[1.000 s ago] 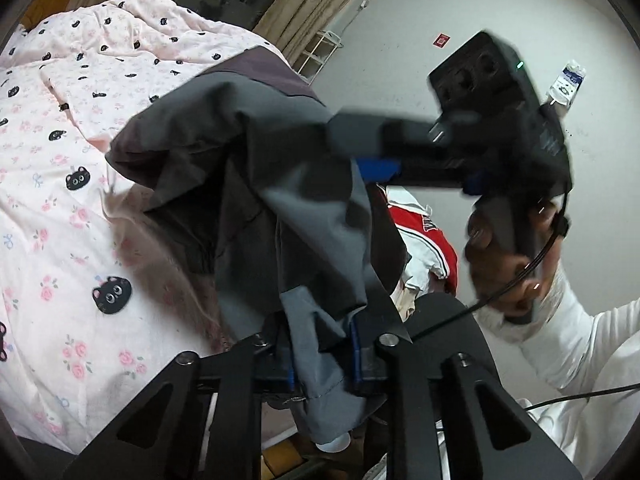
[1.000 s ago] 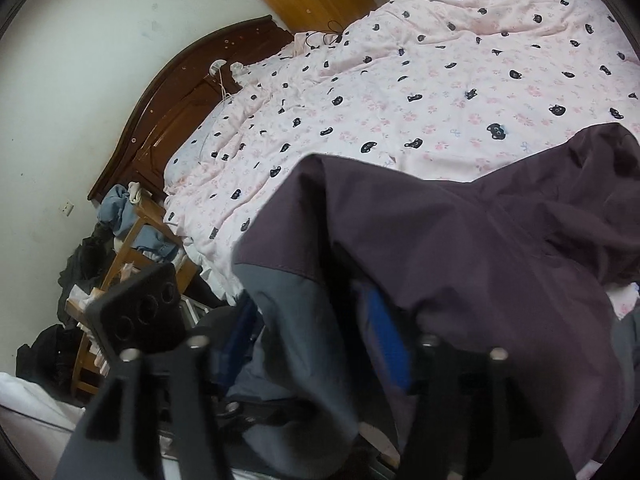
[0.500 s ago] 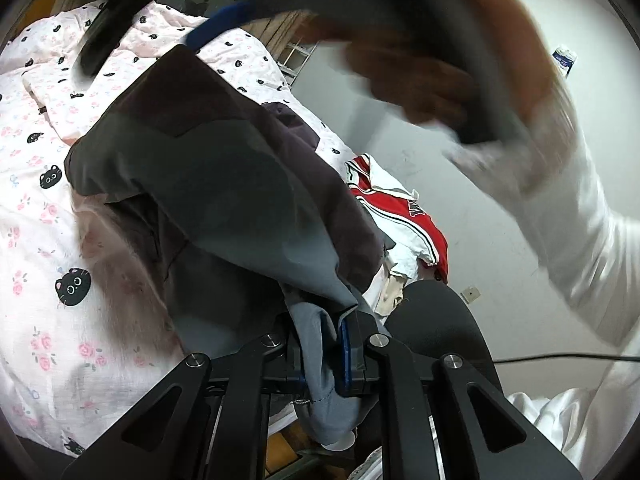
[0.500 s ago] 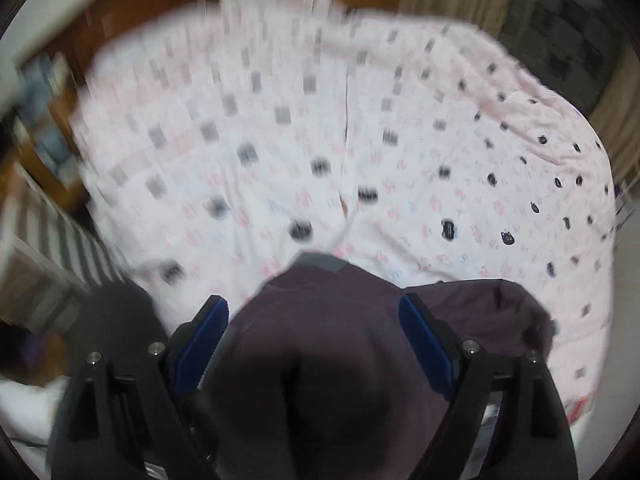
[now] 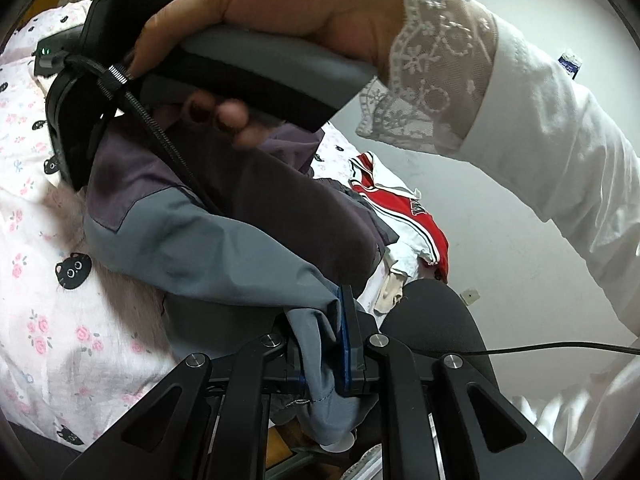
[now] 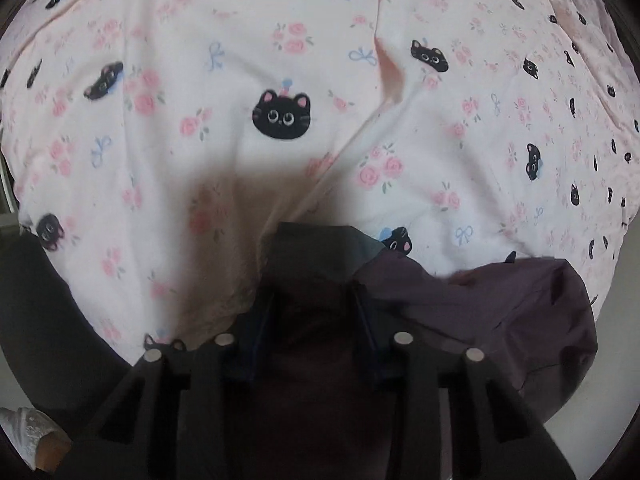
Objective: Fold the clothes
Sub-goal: 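Raise the jacket with both grippers and lay it flat on the duvet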
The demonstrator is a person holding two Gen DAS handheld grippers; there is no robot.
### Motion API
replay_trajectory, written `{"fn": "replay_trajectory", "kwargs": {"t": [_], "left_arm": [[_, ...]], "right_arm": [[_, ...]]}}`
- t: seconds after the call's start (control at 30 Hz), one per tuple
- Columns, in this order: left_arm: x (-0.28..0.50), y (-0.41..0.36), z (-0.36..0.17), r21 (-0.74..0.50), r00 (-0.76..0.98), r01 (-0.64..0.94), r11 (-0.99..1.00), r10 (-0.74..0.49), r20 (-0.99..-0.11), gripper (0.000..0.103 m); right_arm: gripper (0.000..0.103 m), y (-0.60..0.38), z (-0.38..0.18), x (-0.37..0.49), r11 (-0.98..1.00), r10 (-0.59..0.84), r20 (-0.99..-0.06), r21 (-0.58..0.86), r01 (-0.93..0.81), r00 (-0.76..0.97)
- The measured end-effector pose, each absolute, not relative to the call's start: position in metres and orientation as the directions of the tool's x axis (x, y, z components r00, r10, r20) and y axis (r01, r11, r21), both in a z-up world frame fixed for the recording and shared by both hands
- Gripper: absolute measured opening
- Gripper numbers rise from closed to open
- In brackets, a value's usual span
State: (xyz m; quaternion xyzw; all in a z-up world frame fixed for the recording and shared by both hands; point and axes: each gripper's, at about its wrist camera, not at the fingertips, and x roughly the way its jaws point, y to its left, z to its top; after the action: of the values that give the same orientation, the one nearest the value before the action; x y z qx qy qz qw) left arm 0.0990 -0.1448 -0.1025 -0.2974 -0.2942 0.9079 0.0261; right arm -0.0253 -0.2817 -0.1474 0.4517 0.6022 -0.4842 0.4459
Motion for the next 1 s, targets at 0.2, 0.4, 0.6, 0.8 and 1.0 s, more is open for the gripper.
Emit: {"fn": "replay_trajectory", "kwargs": {"t": [0.2, 0.4, 0.6, 0.8, 1.0], "left_arm": [[0.107, -0.149, -0.095, -0.552, -0.839, 0.135, -0.823, 0.201, -0.505, 0.01], [0.13, -0.177, -0.063, -0.525, -0.884, 0.202, -0.827, 0.077, -0.46, 0.01], [0.16, -0.207, -0.021, -0.463, -0.889, 0.34, -0.819, -0.119, -0.442, 0.01], [0.197, -0.218, 0.038, -0.352, -0.838, 0.504, -0.789, -0.346, -0.422, 0.01], [0.204, -0.212, 0.086, -0.252, -0.799, 0.571, -0.781, -0.458, -0.388, 0.01]], "right_arm": [[0.004, -0.288, -0.095, -0.048, 0.047, -0.008, -0.993, -0.119, 0.992, -0.119], [0.004, -0.318, 0.008, -0.049, 0.02, -0.227, -0.974, 0.003, 1.0, 0.008], [0.004, -0.35, 0.112, -0.011, 0.074, -0.453, -0.876, 0.147, 0.986, 0.165], [0.004, -0.372, 0.206, 0.024, 0.191, -0.617, -0.706, 0.295, 0.936, 0.348], [0.004, -0.361, 0.265, 0.006, 0.279, -0.708, -0.499, 0.453, 0.847, 0.5]]}}
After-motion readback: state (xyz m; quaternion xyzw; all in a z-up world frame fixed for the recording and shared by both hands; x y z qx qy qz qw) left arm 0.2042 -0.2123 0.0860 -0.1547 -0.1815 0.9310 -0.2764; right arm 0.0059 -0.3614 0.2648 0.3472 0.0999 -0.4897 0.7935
